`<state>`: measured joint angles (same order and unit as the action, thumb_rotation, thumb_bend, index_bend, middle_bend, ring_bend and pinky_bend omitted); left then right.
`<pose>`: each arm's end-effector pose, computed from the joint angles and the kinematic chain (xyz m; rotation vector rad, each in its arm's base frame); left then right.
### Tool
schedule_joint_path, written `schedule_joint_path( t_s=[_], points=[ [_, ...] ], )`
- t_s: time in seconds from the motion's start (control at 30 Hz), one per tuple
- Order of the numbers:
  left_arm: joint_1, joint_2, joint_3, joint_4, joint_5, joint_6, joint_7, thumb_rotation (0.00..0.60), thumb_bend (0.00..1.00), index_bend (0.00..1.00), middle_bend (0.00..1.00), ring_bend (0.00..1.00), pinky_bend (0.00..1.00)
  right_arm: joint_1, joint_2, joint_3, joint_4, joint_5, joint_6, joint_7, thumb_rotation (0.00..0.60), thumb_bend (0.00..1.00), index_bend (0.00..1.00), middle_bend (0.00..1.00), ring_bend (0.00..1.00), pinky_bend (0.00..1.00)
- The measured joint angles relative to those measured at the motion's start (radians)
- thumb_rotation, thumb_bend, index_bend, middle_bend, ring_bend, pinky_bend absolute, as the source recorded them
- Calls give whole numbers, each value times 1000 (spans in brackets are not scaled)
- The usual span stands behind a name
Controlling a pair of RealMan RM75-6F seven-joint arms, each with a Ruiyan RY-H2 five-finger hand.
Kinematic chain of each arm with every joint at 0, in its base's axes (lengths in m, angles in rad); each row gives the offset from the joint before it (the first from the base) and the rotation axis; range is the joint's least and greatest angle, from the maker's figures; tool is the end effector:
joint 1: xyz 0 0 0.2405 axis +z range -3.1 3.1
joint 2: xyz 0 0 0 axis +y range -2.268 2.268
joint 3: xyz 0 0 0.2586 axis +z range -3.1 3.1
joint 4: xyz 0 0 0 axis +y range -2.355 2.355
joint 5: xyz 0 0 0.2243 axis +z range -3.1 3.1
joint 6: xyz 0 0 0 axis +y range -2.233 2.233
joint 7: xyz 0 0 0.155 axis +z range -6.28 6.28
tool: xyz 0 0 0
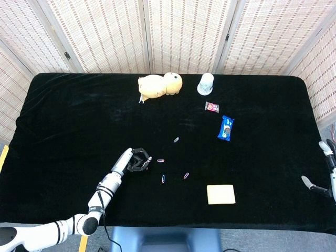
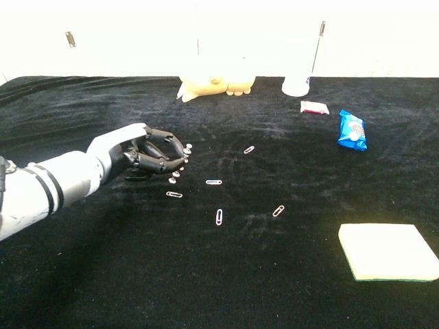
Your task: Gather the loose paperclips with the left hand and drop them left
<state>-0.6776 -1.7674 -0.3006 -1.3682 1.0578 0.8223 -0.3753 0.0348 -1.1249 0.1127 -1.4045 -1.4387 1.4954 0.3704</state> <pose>-0.1320 0.3460 -0.0970 -1.3768 -1.9457 -1.3150 -0.3711 -0.1911 0.1875 1.1720 -1.0041 1.0334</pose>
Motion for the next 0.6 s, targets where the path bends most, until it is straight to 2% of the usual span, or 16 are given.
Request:
schedule_joint_path(
  t_s=[0.6],
  points=[
    [-9,-19,2,63,38,-39,-50,600,464,785,1000,1000,1000,-18,-4,3,1,9,13,0,600,235,0,0,53,8]
  ],
)
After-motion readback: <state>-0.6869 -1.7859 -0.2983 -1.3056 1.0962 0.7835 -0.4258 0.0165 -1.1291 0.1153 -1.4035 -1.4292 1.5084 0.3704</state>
